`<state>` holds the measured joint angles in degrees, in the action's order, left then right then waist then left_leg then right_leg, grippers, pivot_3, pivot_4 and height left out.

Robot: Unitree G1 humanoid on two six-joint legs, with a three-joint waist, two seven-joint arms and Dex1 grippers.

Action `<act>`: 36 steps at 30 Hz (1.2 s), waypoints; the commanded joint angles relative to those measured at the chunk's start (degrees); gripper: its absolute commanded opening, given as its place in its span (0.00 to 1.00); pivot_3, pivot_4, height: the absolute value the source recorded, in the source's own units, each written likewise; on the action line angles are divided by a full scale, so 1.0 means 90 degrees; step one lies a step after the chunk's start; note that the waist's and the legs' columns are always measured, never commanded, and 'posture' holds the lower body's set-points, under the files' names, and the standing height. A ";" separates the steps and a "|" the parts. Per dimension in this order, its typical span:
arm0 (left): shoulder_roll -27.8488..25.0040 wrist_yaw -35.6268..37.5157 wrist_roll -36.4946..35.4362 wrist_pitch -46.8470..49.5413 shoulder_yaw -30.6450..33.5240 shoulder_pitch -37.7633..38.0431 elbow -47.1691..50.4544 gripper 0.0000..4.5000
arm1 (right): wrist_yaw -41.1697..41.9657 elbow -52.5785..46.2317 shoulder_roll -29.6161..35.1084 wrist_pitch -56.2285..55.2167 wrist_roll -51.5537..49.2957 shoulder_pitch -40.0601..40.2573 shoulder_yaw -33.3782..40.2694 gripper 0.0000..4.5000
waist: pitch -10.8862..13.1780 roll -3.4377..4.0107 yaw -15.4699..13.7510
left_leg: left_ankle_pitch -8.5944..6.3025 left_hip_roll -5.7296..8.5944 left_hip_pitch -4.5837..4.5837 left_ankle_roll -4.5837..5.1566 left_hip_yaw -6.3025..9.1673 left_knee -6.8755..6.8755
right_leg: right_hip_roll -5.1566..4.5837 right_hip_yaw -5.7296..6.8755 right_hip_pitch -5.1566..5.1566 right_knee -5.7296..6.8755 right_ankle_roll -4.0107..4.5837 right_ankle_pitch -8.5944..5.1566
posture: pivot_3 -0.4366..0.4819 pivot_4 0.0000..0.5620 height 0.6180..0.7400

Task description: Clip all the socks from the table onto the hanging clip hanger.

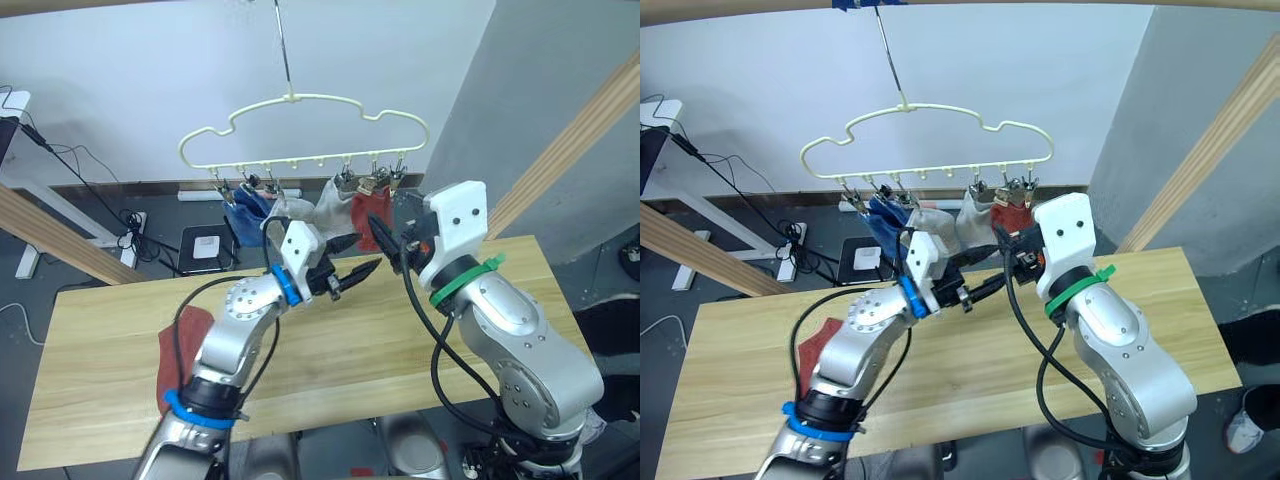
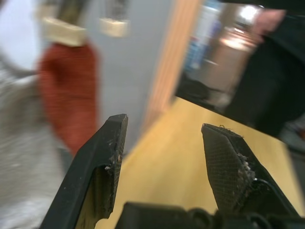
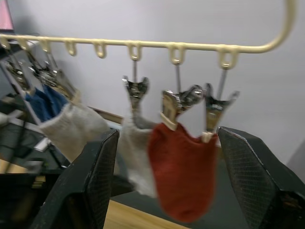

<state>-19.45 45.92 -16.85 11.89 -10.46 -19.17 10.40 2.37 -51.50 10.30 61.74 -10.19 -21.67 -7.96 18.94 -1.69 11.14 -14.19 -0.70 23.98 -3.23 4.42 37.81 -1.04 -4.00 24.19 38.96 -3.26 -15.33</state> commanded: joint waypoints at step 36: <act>-0.1314 0.0319 -0.1545 0.1656 0.1085 -0.0652 0.1556 0.62 | -0.0332 0.2280 -0.0686 -0.1668 0.0973 -0.0734 0.0052 0.57 | 0.0000 0.0000 -0.0025 | 0.0000 -0.0001 0.0002 0.0000 -0.0001 -0.0002 | -0.0006 -0.0002 0.0003 0.0001 0.0003 0.0002 | 0.21 0.51 1.00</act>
<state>-31.23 48.90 -29.49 27.21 -1.79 -24.46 22.55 -0.35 -30.39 4.43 48.91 -1.83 -27.39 -8.02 18.94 -1.69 10.91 -14.19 -0.71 23.99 -3.23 4.40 37.79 -1.09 -4.04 24.22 38.97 -3.24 -15.31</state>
